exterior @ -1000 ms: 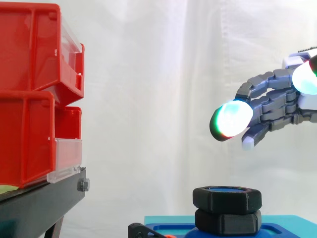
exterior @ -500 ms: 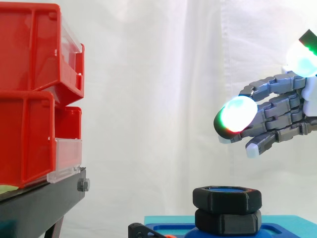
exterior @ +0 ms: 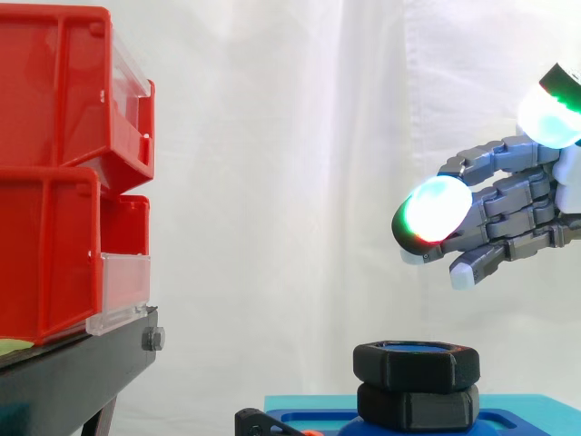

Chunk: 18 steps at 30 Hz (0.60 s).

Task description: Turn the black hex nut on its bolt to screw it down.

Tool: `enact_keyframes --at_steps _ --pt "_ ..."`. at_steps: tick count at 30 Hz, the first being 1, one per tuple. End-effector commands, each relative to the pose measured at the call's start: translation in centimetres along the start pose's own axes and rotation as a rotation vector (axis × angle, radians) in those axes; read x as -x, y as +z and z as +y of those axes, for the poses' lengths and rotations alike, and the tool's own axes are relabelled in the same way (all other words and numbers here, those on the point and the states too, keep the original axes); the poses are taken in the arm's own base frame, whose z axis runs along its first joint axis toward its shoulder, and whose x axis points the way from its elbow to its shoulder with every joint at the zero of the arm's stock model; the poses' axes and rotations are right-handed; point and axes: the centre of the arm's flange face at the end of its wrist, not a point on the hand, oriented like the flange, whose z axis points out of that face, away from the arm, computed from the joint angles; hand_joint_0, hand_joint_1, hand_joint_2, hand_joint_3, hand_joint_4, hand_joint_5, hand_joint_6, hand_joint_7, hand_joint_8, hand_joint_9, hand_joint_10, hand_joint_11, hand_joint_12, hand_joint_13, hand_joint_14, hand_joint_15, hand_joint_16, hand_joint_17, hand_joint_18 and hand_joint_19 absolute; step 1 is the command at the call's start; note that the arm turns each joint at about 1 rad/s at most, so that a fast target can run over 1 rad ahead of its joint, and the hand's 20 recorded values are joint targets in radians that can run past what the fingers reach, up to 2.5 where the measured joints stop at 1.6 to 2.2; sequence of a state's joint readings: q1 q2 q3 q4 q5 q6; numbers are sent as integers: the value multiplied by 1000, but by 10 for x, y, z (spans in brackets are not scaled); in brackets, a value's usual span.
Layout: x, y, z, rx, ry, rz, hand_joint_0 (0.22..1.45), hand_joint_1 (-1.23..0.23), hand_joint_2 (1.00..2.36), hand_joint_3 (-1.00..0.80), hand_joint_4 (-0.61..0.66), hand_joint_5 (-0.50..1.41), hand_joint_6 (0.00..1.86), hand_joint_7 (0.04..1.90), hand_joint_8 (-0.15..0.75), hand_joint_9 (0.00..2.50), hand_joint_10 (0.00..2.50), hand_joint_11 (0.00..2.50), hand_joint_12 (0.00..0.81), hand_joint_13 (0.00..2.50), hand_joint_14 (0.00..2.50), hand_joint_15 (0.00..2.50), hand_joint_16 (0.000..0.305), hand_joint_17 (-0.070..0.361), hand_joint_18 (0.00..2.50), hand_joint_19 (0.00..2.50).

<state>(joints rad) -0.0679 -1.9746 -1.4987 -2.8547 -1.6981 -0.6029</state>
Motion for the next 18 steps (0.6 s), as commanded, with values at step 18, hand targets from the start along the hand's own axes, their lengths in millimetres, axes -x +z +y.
enact_keyframes --at_steps 18 --pt "-1 0 0 -1 0 1 461 -388 1000 -500 45 -300 501 630 213 80 0 0 329 0 0 37 57 128 49 438"
